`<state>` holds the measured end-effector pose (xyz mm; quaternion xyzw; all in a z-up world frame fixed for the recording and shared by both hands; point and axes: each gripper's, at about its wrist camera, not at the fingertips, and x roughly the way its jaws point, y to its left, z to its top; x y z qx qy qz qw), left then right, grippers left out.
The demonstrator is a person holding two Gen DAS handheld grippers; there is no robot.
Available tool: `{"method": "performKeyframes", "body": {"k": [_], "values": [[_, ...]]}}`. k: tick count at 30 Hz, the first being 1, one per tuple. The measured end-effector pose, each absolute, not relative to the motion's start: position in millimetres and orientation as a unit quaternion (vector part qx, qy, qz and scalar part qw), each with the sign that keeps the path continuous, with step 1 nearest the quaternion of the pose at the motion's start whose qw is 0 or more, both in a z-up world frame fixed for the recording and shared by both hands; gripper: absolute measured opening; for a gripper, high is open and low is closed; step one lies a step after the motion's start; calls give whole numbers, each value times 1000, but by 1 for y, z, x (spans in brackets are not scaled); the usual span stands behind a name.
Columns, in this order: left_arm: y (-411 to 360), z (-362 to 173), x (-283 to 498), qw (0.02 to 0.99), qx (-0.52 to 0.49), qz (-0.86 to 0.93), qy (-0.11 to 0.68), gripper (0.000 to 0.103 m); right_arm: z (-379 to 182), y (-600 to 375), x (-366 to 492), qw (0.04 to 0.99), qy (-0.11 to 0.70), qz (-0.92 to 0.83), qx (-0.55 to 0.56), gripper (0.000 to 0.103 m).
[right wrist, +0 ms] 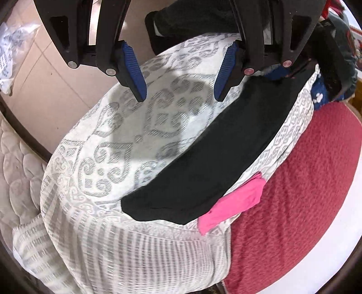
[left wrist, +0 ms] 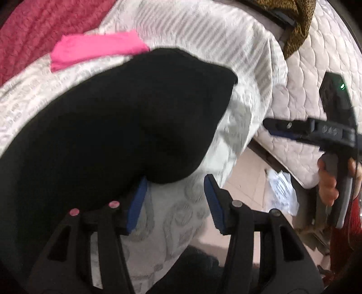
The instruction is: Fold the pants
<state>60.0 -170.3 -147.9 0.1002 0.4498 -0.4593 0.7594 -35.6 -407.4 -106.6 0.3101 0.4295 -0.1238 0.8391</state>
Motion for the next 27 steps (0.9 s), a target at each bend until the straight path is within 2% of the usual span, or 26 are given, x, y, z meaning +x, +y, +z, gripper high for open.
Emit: {"method": "performKeyframes", "body": {"k": [5,13,20,25,27], "values": [[-187,-135,51,775,139,-469,400,54,-115,-421,-35,839,423,-105,324,63],[-198,-154,49,757,185,-445,442,54,-121,-431,-41,835,418,-100,343,64],[-170,-166,43,736,144,-450,484,54,-128,-441,-45,831,412,-112,357,68],[-189,-158,66,761,113,-427,476,54,-130,-429,-41,830,413,-96,362,68],[-191,-146,66,773,99,-436,451,54,-129,-426,-41,832,418,-98,351,68]]}}
